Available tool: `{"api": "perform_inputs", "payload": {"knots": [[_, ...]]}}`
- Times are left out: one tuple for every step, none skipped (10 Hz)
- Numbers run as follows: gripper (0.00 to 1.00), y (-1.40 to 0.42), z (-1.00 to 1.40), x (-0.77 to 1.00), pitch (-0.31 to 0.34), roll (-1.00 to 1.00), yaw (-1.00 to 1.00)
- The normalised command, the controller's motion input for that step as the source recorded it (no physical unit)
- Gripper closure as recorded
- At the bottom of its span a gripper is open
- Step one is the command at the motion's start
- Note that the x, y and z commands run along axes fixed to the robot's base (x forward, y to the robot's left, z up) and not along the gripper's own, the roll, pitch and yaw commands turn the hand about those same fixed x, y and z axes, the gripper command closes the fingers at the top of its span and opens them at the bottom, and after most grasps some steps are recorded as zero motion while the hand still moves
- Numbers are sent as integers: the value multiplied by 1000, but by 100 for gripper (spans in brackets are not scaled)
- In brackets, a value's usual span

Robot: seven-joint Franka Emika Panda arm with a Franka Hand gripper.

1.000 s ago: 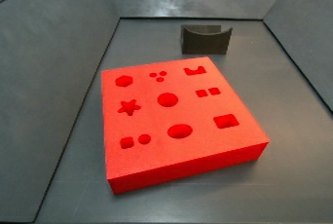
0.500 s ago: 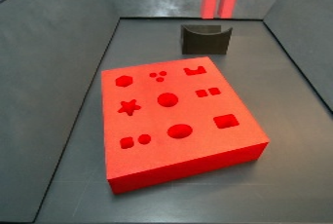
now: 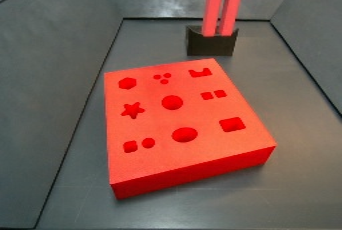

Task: Pick up the double-square object. Move up. Rotate the double-square object. Place the double-square object on the fixture. Regrasp the double-square object. Move to above the board. Insert the double-square object.
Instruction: Insert the double-square object.

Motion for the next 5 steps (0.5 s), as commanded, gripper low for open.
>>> {"api": "perform_inputs", "payload": {"knots": [[100,69,-257,0,-24,21,0],[100,46,-317,3,-19,21,0],[100,0,-406,3,-53,4,26],[100,0,-489,74,-83,0,120],[100,-14,-540,149,-100,0,160]]}}
